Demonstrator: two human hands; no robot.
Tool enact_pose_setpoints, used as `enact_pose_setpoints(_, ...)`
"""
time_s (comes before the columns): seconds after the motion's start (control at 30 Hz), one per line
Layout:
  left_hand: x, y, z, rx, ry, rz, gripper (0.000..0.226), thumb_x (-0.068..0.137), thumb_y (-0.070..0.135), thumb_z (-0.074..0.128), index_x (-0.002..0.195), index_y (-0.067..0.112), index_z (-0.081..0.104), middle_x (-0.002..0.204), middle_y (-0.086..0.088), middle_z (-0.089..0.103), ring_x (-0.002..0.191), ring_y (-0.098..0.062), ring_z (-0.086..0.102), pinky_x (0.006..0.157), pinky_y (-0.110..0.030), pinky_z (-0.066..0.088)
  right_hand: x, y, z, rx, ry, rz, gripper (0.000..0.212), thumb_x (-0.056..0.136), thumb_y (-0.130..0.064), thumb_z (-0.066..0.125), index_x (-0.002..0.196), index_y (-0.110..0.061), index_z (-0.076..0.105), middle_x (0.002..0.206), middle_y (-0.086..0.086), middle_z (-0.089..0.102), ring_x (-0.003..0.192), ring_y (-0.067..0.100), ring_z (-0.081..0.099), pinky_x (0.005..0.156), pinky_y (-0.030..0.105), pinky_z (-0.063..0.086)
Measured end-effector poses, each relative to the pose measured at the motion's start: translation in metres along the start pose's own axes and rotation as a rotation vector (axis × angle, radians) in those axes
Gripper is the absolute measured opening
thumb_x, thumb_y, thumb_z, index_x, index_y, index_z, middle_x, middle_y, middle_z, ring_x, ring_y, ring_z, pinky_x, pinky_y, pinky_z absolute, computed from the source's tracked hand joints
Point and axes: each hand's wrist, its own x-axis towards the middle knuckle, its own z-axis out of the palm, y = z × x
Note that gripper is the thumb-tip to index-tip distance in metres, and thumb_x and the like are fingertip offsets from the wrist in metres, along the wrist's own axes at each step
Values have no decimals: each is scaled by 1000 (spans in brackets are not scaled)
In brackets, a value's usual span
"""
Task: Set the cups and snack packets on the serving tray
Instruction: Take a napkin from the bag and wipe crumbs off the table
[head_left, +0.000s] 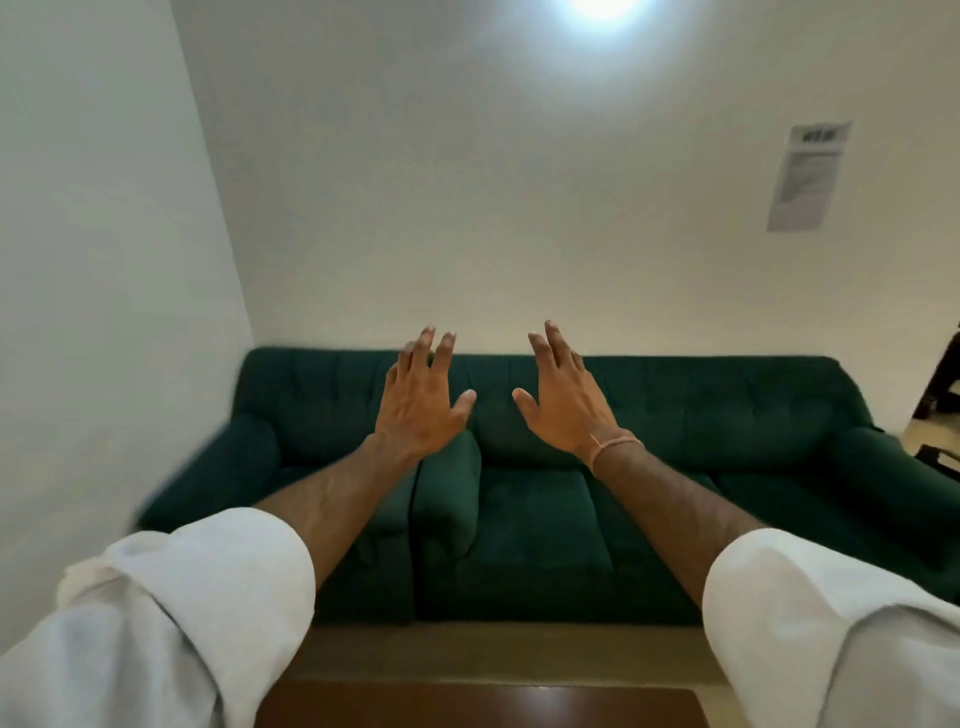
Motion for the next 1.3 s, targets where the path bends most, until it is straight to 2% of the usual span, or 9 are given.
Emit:
enact_pose_setpoints(0.3,56,41,-34,17,67,94,88,85,49,62,156,22,17,164,-13,15,147,-35,20,114,-54,29,17,15,-69,-112,118,-7,81,93,-32,61,157,-12,16,168,10,2,148,35,26,114,47,35)
enact_pose_setpoints(0.63,44,95,29,-73,-32,108,85,83,46,66,153,20,24,158,-13,26,141,-34,29,110,-54,33,-24,80,-66,-129,58,113,75,91,-30,62,153,-12,23,166,11,10,142,37,35,112,49,39)
enact_pose_setpoints(0.97,-36,144,155,-121,-288,128,84,82,46,65,152,20,27,158,-11,28,141,-34,30,109,-54,34,-125,178,-12,-162,-96,295,68,91,-32,61,148,-10,32,162,14,21,132,37,44,106,48,42)
enact_pose_setpoints(1.3,-140,216,274,-186,-616,192,83,85,46,65,154,21,25,160,-9,27,144,-31,28,113,-53,30,-258,281,29,-136,-281,512,63,92,-33,57,147,-15,31,162,9,21,135,31,41,108,50,42)
